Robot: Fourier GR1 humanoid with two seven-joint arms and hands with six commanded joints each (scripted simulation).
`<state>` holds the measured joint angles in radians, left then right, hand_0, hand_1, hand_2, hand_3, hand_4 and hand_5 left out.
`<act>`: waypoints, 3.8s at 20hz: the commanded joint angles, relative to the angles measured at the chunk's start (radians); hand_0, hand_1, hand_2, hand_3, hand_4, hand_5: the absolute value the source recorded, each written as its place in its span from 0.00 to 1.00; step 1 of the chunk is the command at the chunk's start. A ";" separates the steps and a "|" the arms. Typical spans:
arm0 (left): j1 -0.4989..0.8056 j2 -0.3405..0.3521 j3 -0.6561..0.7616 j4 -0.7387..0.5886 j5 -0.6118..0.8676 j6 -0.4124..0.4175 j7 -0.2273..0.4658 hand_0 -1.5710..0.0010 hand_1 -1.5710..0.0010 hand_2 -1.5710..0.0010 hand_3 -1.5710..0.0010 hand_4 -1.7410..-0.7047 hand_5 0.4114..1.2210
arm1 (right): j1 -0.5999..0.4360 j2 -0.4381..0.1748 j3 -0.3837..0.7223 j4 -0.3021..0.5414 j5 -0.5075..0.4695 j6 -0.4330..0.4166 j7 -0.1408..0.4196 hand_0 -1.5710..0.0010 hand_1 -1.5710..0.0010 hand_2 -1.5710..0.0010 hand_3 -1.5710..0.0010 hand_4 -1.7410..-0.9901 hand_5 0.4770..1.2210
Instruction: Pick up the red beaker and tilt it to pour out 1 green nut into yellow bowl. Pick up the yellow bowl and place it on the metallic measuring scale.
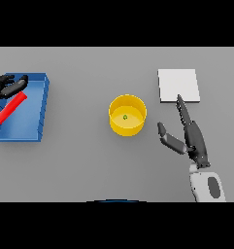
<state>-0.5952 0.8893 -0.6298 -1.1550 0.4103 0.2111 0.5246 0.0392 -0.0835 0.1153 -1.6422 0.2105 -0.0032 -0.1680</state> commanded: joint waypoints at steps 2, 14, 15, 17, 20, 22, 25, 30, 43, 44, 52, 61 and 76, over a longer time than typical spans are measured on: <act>0.001 -0.019 -0.010 0.024 -0.022 0.018 -0.014 0.87 0.88 0.89 0.91 0.98 0.29 | 0.009 -0.003 0.001 -0.005 0.005 -0.002 -0.004 1.00 1.00 1.00 1.00 0.77 0.28; -0.011 -0.035 0.019 0.039 -0.045 0.103 -0.106 0.99 0.99 0.99 0.99 0.99 0.33 | -0.106 -0.176 0.121 -0.007 0.214 0.114 0.050 1.00 1.00 1.00 1.00 0.73 0.32; -0.008 -0.037 0.020 0.038 -0.043 0.101 -0.117 0.99 0.99 0.99 0.99 0.99 0.32 | -0.140 -0.215 0.143 0.002 0.262 0.135 0.062 1.00 1.00 1.00 1.00 0.71 0.31; -0.010 -0.043 0.025 0.043 -0.034 0.097 -0.120 1.00 1.00 1.00 1.00 0.99 0.31 | -0.228 -0.263 0.218 0.022 0.364 0.182 0.071 1.00 1.00 1.00 1.00 0.69 0.30; 0.003 -0.033 0.026 0.027 -0.028 0.093 -0.125 1.00 1.00 1.00 1.00 0.99 0.32 | -0.342 -0.331 0.313 0.080 0.487 0.235 0.008 1.00 1.00 1.00 1.00 0.68 0.30; 0.005 -0.026 0.027 0.020 -0.023 0.087 -0.122 1.00 1.00 1.00 1.00 0.99 0.33 | -0.407 -0.353 0.367 0.116 0.540 0.280 -0.016 1.00 1.00 1.00 1.00 0.69 0.31; 0.006 -0.035 0.026 0.017 -0.020 0.095 -0.120 1.00 1.00 1.00 1.00 0.99 0.33 | -0.502 -0.356 0.428 0.193 0.598 0.320 -0.033 1.00 1.00 1.00 1.00 0.71 0.31; 0.004 -0.038 0.034 0.030 -0.013 0.083 -0.141 1.00 1.00 1.00 1.00 0.98 0.34 | -0.597 -0.345 0.520 0.301 0.661 0.392 -0.065 1.00 1.00 1.00 1.00 0.69 0.30; 0.031 -0.021 0.054 0.013 0.012 0.081 -0.161 1.00 1.00 1.00 1.00 0.99 0.34 | -0.736 -0.277 0.601 0.499 0.709 0.481 -0.058 1.00 1.00 1.00 1.00 0.58 0.38; 0.029 -0.018 0.050 0.009 0.009 0.081 -0.154 1.00 1.00 1.00 1.00 0.99 0.34 | -0.737 -0.268 0.597 0.508 0.706 0.489 -0.037 1.00 1.00 1.00 0.99 0.56 0.42; 0.035 -0.022 0.054 0.006 0.012 0.083 -0.171 1.00 1.00 1.00 1.00 0.98 0.35 | -0.725 -0.284 0.608 0.493 0.704 0.485 -0.063 0.27 0.29 0.36 0.54 0.21 0.85; 0.027 -0.010 0.049 0.007 0.011 0.065 -0.153 1.00 1.00 1.00 1.00 0.99 0.35 | -0.736 -0.289 0.601 0.495 0.688 0.456 -0.078 0.04 0.04 0.16 0.18 0.03 0.98; 0.033 -0.004 0.042 -0.022 0.005 0.077 -0.142 1.00 1.00 1.00 1.00 0.98 0.34 | -0.726 -0.410 0.446 0.290 0.613 0.537 0.030 0.01 0.00 0.03 0.26 0.00 1.00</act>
<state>-0.5620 0.8848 -0.5882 -1.1772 0.4151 0.2882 0.3812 -0.6861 -0.4942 0.5609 -1.3516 0.8242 0.5342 -0.1366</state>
